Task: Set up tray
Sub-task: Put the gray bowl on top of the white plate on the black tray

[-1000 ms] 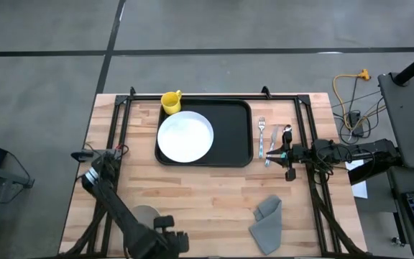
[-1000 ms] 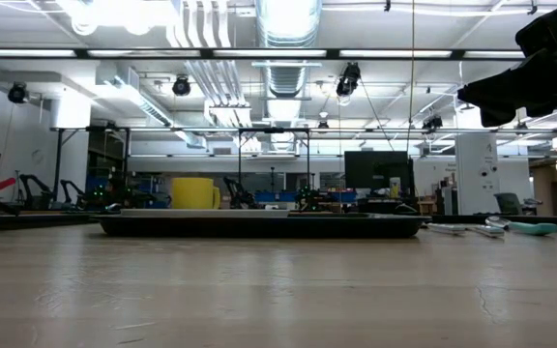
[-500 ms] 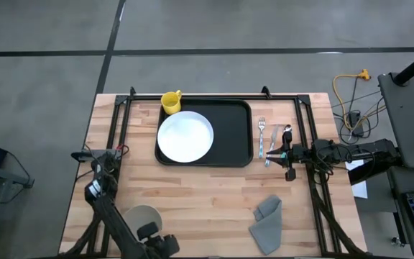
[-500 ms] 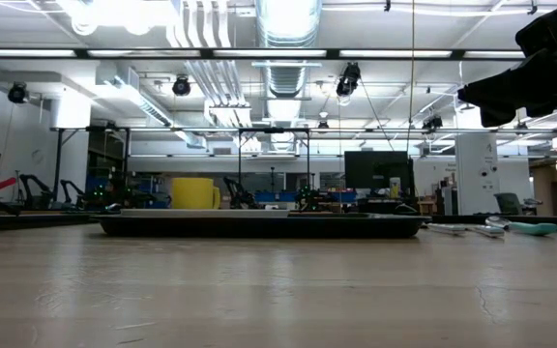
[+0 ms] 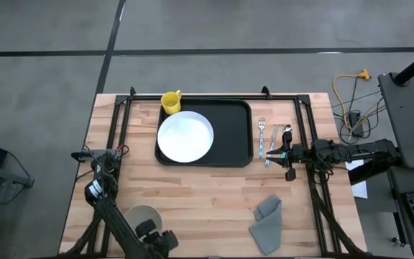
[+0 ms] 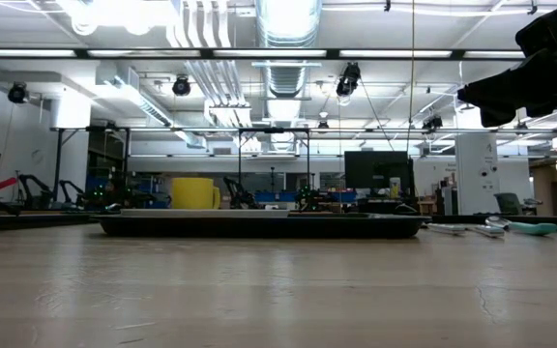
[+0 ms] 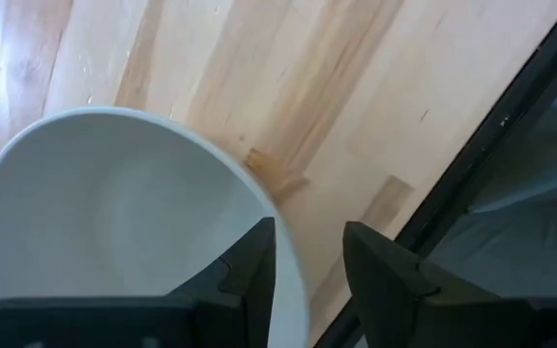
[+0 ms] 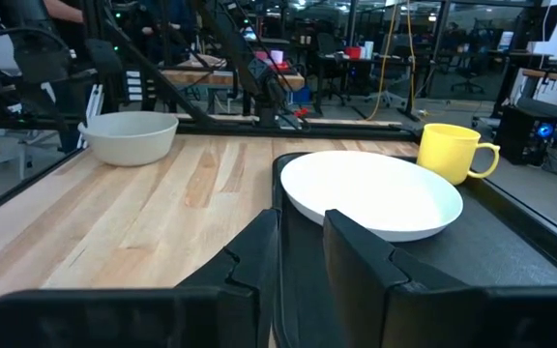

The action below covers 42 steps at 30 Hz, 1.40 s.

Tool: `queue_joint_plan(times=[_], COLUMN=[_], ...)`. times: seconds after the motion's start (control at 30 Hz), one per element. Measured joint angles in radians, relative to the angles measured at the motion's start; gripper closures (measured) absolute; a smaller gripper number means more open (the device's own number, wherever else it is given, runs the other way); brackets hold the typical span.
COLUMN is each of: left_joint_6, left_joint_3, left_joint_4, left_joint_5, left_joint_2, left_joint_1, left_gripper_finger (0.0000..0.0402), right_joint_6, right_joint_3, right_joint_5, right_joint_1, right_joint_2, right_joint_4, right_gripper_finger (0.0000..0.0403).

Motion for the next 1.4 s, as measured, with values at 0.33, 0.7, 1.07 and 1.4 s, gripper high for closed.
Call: queue_joint_plan(times=[0.33, 0.7, 1.07, 1.4], left_joint_6=[-0.048, -0.066, -0.055, 0.031], left_joint_3=[-0.041, -0.141, -0.221, -0.185], left_joint_4=[-0.006, 0.017, 0.049, 0.047], left_joint_5=[0.001, 0.023, 0.105, 0.129], left_joint_2=[0.0, 0.0, -0.001, -0.003], left_joint_1=[0.0, 0.002, 0.003, 0.01], left_gripper_finger=[0.0297, 0.0297, 0.0319, 0.04], right_joint_6=[0.0, 0.0, 0.0, 0.0], right_joint_3=[0.0, 0.0, 0.0, 0.0], right_joint_5=[0.0, 0.0, 0.0, 0.0], right_joint_1=[0.0, 0.0, 0.0, 0.0], right_joint_2=[0.0, 0.0, 0.0, 0.0], right_joint_4=[0.0, 0.0, 0.0, 0.0], right_gripper_finger=[0.0335, 0.0323, 0.0335, 0.0324])
